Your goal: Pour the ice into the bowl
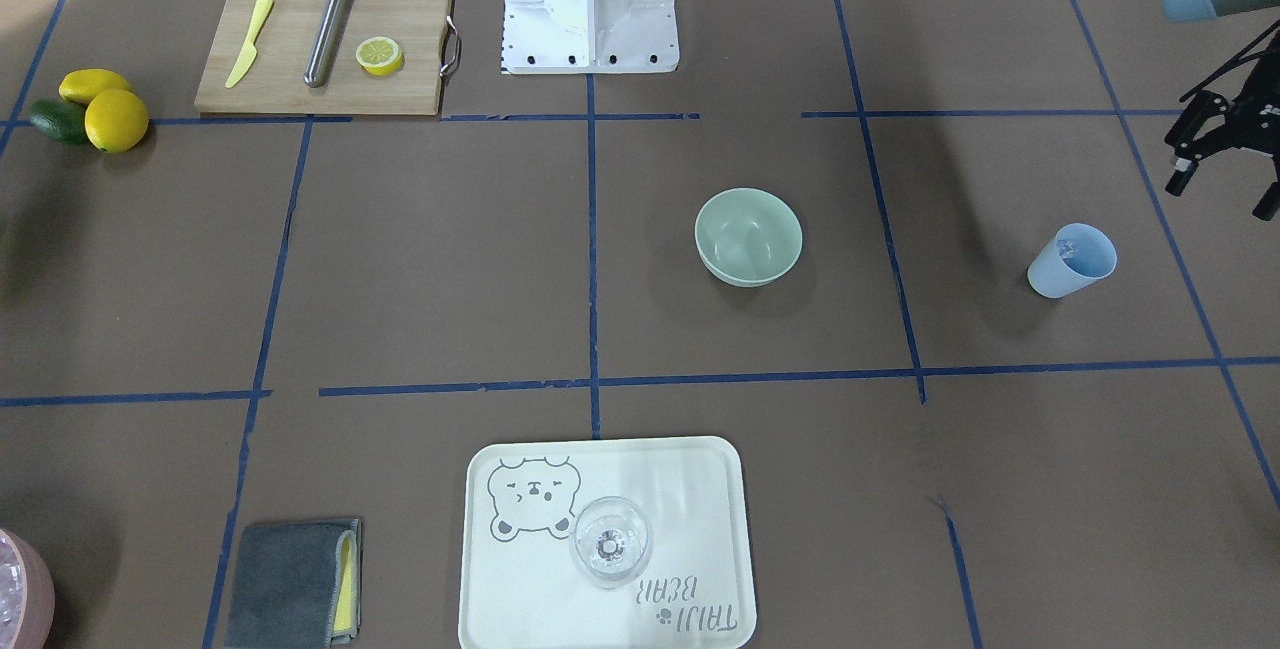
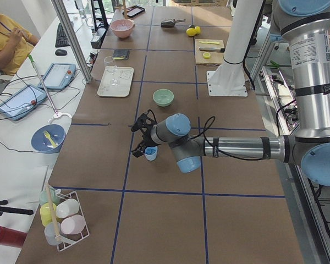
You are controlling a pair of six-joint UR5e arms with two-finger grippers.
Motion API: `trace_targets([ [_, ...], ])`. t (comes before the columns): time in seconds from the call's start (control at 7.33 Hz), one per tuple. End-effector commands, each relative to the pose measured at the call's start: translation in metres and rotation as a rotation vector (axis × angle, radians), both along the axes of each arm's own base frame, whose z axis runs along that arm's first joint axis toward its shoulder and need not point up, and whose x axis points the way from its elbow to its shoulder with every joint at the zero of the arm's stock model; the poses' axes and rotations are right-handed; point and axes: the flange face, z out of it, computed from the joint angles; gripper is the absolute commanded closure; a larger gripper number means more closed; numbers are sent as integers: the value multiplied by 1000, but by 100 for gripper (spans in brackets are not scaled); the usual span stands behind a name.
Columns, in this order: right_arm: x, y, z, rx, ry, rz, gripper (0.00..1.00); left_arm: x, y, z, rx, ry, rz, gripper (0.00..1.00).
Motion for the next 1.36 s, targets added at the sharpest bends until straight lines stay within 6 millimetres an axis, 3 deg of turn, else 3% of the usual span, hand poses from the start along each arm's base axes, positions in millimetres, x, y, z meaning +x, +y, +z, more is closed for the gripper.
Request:
trace_targets([
  [0.0,0,1,2,-3,3,1,0,41,36,14,-57,53,-48,0],
  [0.41,1,3,2,-3,4,1,0,107,61,24,-146,85,-82,0],
  [0.55,1,3,2,-5,4,2,0,117,66,28,-157,84,-107,0],
  [0.82,1,3,2,-4,4,3,0,118,64,50,-159,46,-190,0],
  [1.23,1,6,5,-8,5,2,0,130,54,51,-142,46,-217,0],
])
